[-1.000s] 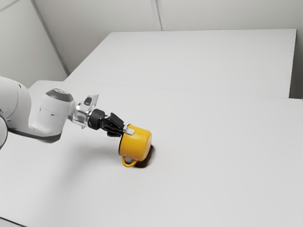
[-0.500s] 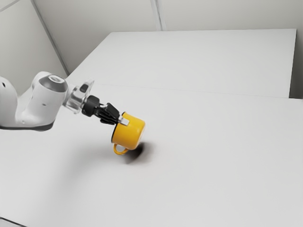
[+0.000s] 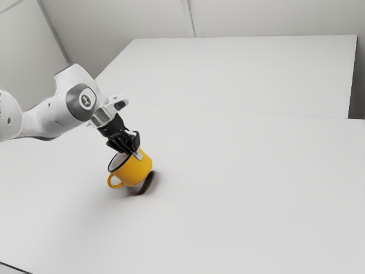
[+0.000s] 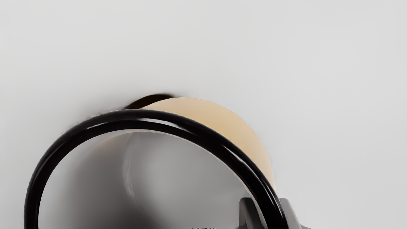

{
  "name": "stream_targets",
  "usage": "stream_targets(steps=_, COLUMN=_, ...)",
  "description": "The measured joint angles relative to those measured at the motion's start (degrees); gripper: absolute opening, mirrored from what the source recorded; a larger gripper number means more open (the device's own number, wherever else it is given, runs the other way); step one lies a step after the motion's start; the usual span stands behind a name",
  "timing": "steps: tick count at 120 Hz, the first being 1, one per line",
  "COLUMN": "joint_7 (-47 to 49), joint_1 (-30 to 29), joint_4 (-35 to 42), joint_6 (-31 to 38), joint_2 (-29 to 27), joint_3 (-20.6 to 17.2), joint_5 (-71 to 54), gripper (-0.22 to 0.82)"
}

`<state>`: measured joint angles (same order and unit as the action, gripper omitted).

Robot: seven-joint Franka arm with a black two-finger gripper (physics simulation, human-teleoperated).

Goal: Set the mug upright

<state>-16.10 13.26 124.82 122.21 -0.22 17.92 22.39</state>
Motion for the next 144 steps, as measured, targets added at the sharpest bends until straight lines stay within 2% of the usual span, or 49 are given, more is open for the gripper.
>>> stream_targets(steps=30, joint_7=19.0, joint_1=4.3, joint_4=-0.6, joint_6=1.3, joint_2=2.0, joint_3=0.2, joint_5=-13.9, gripper=-0.18)
stream_targets(steps=61, joint_7=33.9, joint_1=11.5, joint_4=-1.4, joint_6=-0.5, joint_2=2.8, joint_3=0.1, joint_5=-20.3, gripper=-0.18)
stream_targets(steps=97, joint_7=45.1, joint_1=8.7, joint_4=-2.2, joint_6=-4.3, joint_2=3.5, joint_3=0.1, joint_5=-23.4, gripper=-0.18)
stream_targets(steps=144, joint_7=53.2, joint_1=10.1, joint_4=-7.2, joint_6=-6.6, joint_2=8.8, joint_3=0.1, joint_5=-25.4, gripper=-0.18)
